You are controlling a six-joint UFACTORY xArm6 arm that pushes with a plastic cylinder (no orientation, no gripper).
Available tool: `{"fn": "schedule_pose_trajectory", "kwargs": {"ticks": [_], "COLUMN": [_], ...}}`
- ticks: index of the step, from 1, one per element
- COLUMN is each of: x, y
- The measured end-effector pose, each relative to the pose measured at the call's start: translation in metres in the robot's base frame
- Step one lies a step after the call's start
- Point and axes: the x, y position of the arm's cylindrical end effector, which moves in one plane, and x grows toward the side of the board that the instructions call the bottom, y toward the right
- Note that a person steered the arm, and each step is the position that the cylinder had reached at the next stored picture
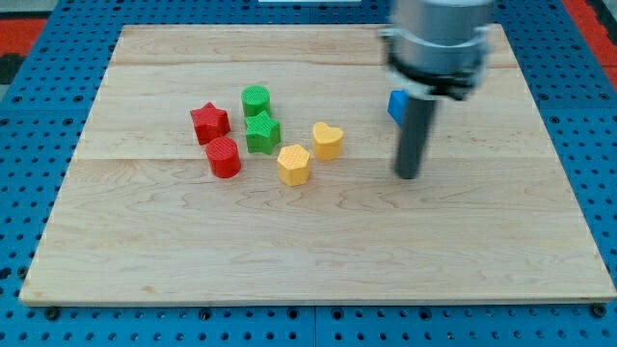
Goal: Move the blue triangle to the top right of the green star
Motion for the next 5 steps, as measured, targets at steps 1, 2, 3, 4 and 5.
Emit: {"fn": "schedule_pose_trajectory", "kwargs": {"ticks": [1,2,3,4,5], "x": [-0.044,-0.087,-0.101,-0.101,-0.101], "y": [0.046,0.028,-0.001,-0.067,-0.093]}}
